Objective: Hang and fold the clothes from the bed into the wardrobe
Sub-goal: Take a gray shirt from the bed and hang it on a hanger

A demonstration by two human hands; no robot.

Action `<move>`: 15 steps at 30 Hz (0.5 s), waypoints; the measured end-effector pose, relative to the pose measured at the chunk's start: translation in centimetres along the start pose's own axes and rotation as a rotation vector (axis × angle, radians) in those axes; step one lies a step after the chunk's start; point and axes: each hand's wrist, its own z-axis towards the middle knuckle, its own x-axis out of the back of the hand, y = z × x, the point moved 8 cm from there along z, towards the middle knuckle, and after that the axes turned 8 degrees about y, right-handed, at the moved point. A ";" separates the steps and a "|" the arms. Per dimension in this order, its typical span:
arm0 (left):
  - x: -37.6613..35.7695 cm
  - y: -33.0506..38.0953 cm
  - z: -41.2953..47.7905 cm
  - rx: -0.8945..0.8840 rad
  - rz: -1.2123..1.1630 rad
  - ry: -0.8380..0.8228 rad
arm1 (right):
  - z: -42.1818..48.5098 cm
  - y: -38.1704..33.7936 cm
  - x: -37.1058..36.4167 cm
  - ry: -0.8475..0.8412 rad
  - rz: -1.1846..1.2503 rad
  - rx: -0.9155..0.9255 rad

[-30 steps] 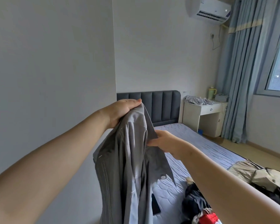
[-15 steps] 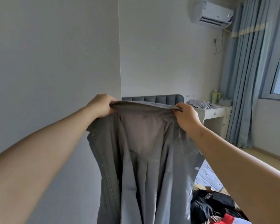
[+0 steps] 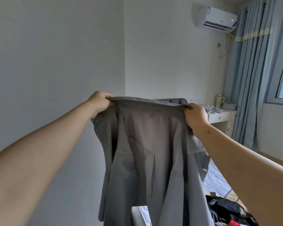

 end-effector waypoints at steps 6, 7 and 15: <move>-0.3 -1.4 -0.1 0.005 0.283 0.091 | -1.5 -0.1 -1.4 -0.118 0.290 -0.333; -0.4 -1.7 -0.3 0.017 0.392 0.100 | -2.0 -0.2 -1.8 -0.149 0.358 -0.412; -3.8 -0.3 -3.4 0.006 -0.025 -0.081 | -4.6 -1.9 -4.2 -0.226 0.855 -0.714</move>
